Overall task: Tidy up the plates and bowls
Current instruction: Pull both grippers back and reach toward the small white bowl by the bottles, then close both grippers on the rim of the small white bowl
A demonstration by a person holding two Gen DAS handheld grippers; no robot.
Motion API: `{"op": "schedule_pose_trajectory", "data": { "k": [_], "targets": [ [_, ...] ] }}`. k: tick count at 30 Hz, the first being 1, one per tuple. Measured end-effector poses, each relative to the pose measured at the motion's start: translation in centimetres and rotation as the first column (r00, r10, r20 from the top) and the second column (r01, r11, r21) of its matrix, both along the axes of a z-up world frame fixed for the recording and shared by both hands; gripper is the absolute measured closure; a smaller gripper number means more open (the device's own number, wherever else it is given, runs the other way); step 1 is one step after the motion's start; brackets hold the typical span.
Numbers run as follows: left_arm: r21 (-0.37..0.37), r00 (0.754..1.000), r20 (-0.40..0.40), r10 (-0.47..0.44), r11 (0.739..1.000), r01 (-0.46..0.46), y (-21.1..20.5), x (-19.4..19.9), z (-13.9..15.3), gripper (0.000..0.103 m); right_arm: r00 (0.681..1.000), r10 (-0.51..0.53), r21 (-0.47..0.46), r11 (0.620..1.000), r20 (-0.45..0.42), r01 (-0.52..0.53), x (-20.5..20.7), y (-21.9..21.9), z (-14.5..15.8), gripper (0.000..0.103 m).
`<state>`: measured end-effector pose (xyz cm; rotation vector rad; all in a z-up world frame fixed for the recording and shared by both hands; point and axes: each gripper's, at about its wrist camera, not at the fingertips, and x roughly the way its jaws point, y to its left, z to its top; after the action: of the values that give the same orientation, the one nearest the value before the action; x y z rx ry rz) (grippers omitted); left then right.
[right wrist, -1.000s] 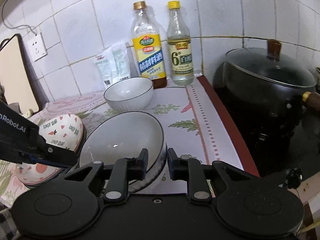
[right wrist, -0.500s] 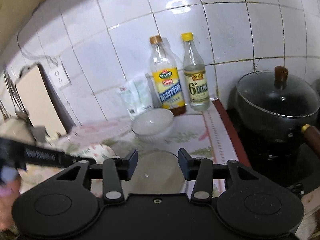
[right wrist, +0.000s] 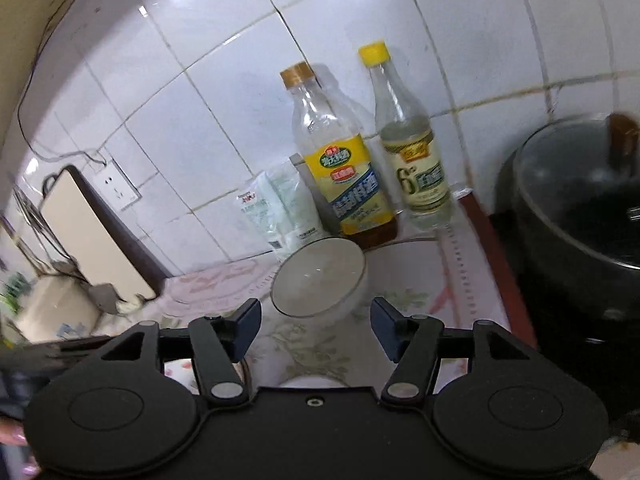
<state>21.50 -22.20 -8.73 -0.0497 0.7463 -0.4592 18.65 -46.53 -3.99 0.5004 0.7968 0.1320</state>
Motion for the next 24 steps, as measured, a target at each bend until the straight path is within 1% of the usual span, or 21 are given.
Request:
{"op": "schedule_pose_trajectory", "data": {
  "k": [1,3,5,8,11,12,13,15,17,18,19,20,22,24],
  "targets": [
    [-0.009,1.000,-0.007,0.001,1.000,-0.001,-0.2,0.7,-0.3,0.061,1.000,0.005,0.023,1.000,-0.009,-0.005,0.7,-0.5,-0.6,0.037],
    [-0.021,1.000,-0.020,0.016,1.000,-0.016,-0.5,2.0,-1.1,0.060,0.999,0.024,0.079,0.997,-0.042,-0.020,2.3,-1.5,-2.0,0.037],
    [-0.006,0.999,-0.038,0.031,0.999,-0.031,-1.0,3.4,-1.7,0.056,0.997,0.021,0.129,0.992,-0.077,-0.011,3.7,-2.3,-3.5,0.037],
    [0.036,0.995,-0.083,0.055,0.998,-0.052,-2.0,5.9,-3.0,0.055,0.990,0.002,0.160,0.987,-0.139,0.021,5.7,-2.8,-5.9,0.037],
    [0.035,0.989,-0.131,0.071,0.997,-0.067,-2.6,8.2,-4.3,0.054,0.981,0.000,0.159,0.987,-0.194,0.032,7.4,-2.7,-7.8,0.037],
    [0.023,0.986,-0.138,0.096,0.995,-0.094,-2.5,8.7,-4.7,0.054,0.978,0.001,0.159,0.987,-0.209,0.033,7.8,-2.6,-8.5,0.037],
    [-0.009,0.980,-0.145,0.133,0.991,-0.136,-2.1,9.1,-5.1,0.054,0.975,0.004,0.159,0.987,-0.222,0.032,8.2,-2.4,-9.0,0.037],
    [-0.059,0.971,-0.168,0.172,0.981,-0.184,-1.6,9.8,-5.9,0.054,0.973,0.015,0.166,0.986,-0.231,0.024,8.8,-2.0,-10.0,0.037],
    [-0.073,0.965,-0.192,0.176,0.978,-0.193,-1.6,10.4,-6.5,0.056,0.971,0.012,0.170,0.985,-0.238,0.029,9.3,-1.8,-10.6,0.037],
    [-0.061,0.967,-0.187,0.174,0.980,-0.189,-1.9,10.6,-6.6,0.056,0.971,0.010,0.170,0.985,-0.238,0.031,9.5,-1.8,-10.8,0.037],
    [-0.047,0.967,-0.184,0.175,0.981,-0.187,-2.1,10.9,-6.8,0.058,0.971,0.005,0.169,0.985,-0.241,0.037,9.8,-1.7,-11.0,0.037],
    [-0.033,0.966,-0.186,0.178,0.982,-0.187,-2.3,11.2,-7.0,0.065,0.971,-0.006,0.178,0.983,-0.241,0.050,10.1,-1.9,-11.2,0.037],
    [-0.019,0.962,-0.200,0.184,0.981,-0.192,-2.8,11.5,-7.4,0.066,0.965,-0.043,0.213,0.972,-0.260,0.101,10.6,-2.3,-11.8,0.037],
    [-0.013,0.955,-0.224,0.194,0.979,-0.202,-3.0,11.9,-8.0,0.069,0.960,-0.057,0.207,0.971,-0.273,0.116,11.5,-2.5,-12.0,0.041]
  ]
}}
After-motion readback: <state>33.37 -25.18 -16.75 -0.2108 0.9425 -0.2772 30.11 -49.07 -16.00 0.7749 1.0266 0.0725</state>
